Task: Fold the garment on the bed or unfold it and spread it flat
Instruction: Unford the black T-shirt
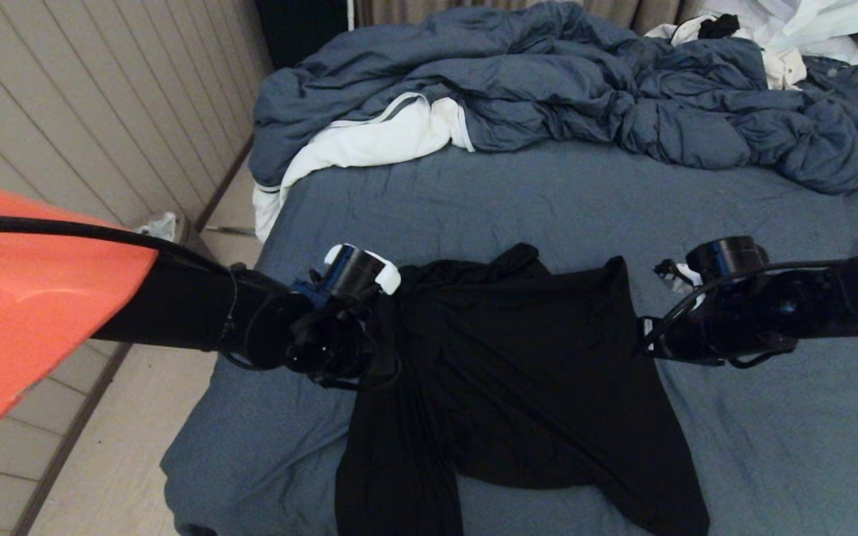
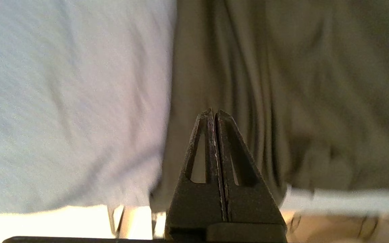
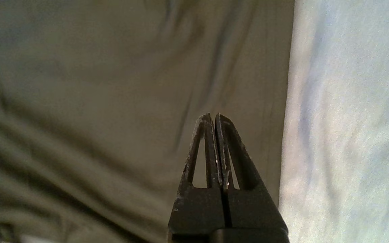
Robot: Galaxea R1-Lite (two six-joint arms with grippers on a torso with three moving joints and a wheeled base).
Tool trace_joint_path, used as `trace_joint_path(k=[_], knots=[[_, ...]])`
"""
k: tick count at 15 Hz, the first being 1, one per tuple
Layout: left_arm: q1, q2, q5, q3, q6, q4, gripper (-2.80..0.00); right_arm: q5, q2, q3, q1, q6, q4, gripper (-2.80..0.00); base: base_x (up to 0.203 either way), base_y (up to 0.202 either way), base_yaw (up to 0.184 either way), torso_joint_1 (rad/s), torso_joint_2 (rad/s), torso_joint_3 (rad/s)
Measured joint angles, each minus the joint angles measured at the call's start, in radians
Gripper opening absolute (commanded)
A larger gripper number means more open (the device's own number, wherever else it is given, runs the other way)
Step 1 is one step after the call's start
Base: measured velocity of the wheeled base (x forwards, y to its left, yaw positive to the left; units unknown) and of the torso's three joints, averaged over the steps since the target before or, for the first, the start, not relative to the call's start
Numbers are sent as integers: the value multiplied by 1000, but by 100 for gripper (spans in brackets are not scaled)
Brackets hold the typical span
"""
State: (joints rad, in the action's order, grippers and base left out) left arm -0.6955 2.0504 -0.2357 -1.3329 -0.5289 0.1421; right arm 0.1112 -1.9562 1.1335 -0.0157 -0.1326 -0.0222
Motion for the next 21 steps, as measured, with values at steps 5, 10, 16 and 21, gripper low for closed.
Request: trace_joint_path(k=[5, 10, 16, 21], knots=[[-65, 51, 0, 91, -29, -140, -280, -1, -23, -124, 56, -3, 166, -280, 0, 0, 0, 0, 0, 0], [-38, 142, -12, -10, -13, -160, -280, -2, -35, -141, 64, -3, 172, -280, 0, 0, 0, 0, 0, 0], [8, 131, -12, -68, -3, -142, -280, -7, -60, -140, 62, -1, 205, -280, 0, 0, 0, 0, 0, 0], [2, 123, -23, -161, -10, -38, 0, -6, -84, -132, 61, -2, 206, -280, 0, 0, 0, 0, 0, 0]])
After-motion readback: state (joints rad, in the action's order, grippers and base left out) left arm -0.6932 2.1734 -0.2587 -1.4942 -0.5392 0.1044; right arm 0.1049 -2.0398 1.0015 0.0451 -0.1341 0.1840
